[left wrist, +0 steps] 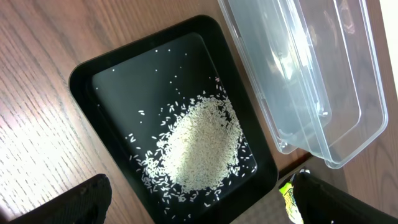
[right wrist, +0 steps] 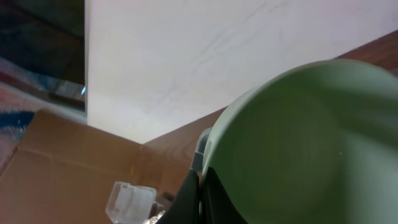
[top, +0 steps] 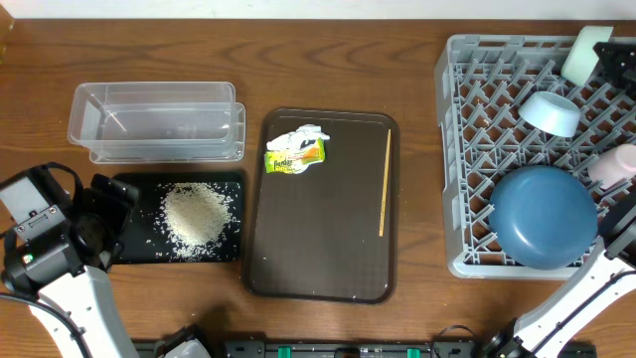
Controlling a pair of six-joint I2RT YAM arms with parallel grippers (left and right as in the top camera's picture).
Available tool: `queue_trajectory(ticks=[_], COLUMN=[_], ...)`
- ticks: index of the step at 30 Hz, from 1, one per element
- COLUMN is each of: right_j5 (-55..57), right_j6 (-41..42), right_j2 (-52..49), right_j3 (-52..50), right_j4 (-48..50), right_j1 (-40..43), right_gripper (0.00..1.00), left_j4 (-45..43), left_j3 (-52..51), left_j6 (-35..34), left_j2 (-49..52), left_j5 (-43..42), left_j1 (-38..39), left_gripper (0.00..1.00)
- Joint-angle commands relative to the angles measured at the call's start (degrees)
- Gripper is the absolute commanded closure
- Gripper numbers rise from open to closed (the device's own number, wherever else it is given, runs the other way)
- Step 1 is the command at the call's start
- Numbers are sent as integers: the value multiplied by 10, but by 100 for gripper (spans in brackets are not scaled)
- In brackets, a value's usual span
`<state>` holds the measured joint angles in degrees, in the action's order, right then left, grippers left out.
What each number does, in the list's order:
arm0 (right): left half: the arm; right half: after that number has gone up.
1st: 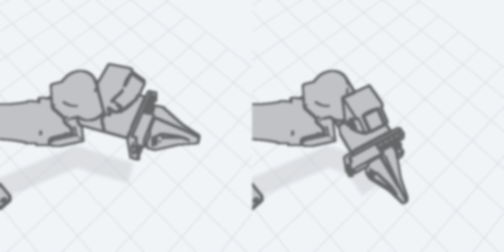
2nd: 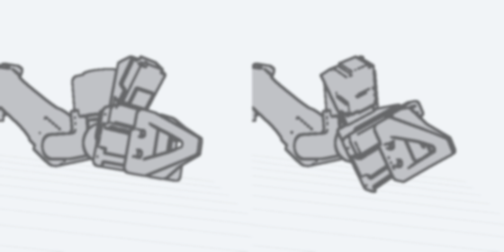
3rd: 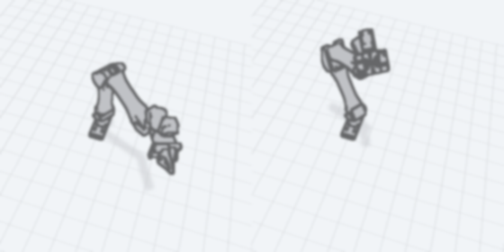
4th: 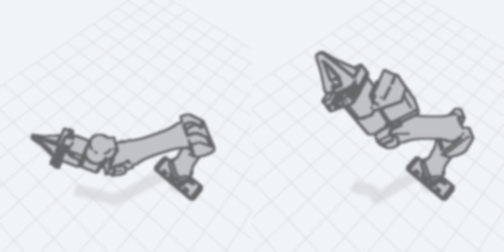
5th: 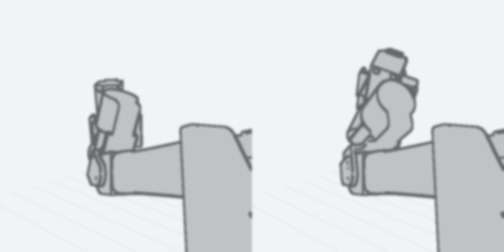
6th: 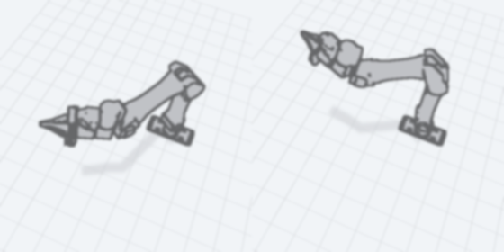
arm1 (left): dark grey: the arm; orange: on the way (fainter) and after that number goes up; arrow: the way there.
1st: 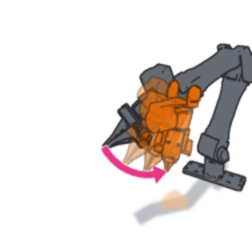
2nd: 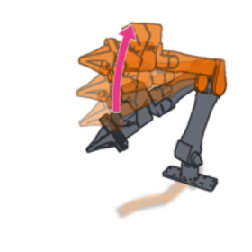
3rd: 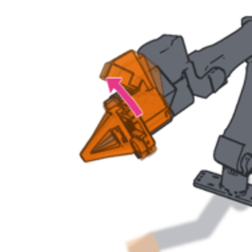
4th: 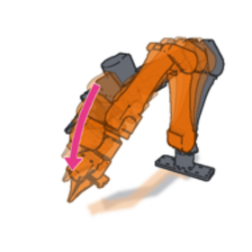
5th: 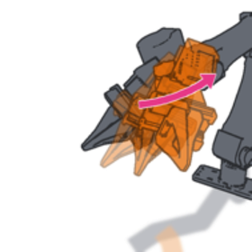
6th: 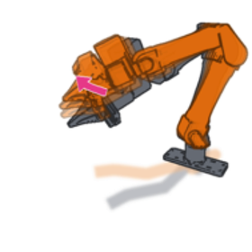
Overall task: Sort waste into correct bins and load items into the dishwasher rack
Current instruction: 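Carry the light-green bowl into the rack's upper right and release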
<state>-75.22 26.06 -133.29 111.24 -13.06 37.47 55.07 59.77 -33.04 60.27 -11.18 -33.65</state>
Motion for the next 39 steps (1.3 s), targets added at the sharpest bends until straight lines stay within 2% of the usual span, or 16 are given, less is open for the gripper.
queue_trajectory(ticks=[1, 13, 20, 28, 33, 37, 39], right_j5=[0, 100, 143, 298, 363, 437, 482], right_j6=[17, -93, -96, -89, -64, -70, -75], right_j2=[3, 3, 23, 127, 210, 259, 263], right_j3=[3, 3, 4, 4, 4, 4, 4], right_j4=[-8, -166, -210, -297, -311, -297, -290], right_j1=[20, 56, 78, 104, 101, 67, 38], right_gripper=[99, 97, 93, 79, 79, 78, 84], left_j4=[-1, -1, -1, -1, -1, -1, -1], left_j3=[11, 11, 11, 11, 11, 11, 11], left_j6=[-1, -1, -1, -1, -1, -1, -1], left_j2=[0, 0, 0, 0, 0, 0, 0], left_j5=[7, 8, 8, 8, 8, 7, 8], left_j1=[-2, -2, -2, -2, -2, -2, -2], left_gripper=[5, 5, 5, 4, 5, 5, 4])
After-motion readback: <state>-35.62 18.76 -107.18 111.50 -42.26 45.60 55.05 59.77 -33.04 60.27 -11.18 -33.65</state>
